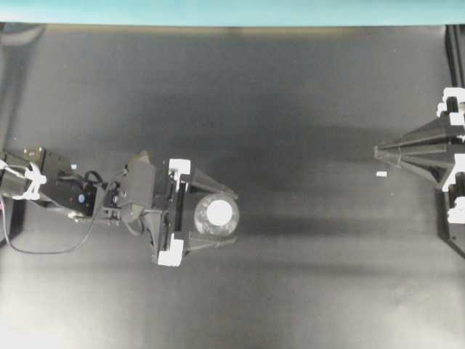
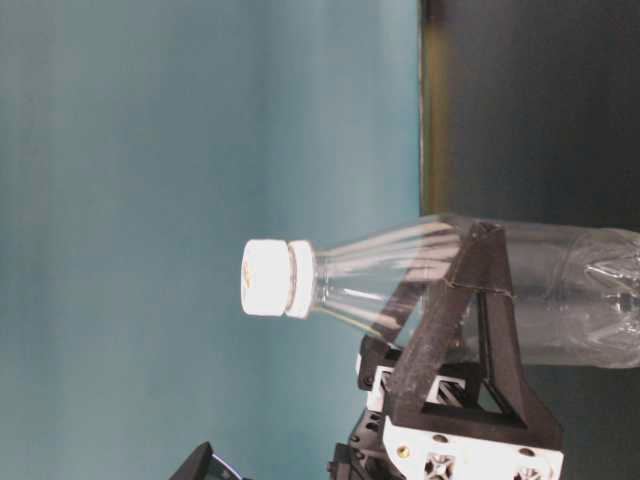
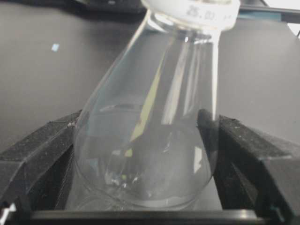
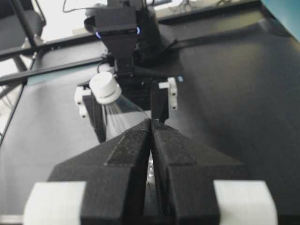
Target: Open the bottle cap by holding the bottle with the left arm and twisting the cap with the right arm.
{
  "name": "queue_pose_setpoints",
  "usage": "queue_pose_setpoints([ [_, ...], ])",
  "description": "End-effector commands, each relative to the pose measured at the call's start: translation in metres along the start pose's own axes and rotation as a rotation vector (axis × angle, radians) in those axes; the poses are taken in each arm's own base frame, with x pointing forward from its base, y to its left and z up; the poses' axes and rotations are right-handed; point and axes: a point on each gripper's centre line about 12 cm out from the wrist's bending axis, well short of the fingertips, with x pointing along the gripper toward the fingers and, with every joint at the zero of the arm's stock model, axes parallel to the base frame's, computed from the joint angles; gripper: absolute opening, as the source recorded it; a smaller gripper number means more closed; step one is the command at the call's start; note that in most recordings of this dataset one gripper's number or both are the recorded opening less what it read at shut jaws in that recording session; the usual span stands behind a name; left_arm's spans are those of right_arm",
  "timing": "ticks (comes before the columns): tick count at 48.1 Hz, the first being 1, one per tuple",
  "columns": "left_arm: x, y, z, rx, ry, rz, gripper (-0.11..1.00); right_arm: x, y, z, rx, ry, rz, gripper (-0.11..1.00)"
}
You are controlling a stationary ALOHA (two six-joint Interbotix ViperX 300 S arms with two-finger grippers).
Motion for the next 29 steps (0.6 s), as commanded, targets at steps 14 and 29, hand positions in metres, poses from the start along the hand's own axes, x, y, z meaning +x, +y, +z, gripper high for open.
queue_pose_setpoints([
  [14, 0.0, 0.007, -0.03, 0.002, 0.14, 0.021, 0.96, 0.001, -0.001, 0.009, 0.07, -0.013, -0.009, 0.0],
  [29, 0.001, 0.009, -0.034, -0.001, 0.15, 0.026, 0.95, 0.001, 0.0, 0.008, 0.093, 0.027, -0.017, 0.0],
])
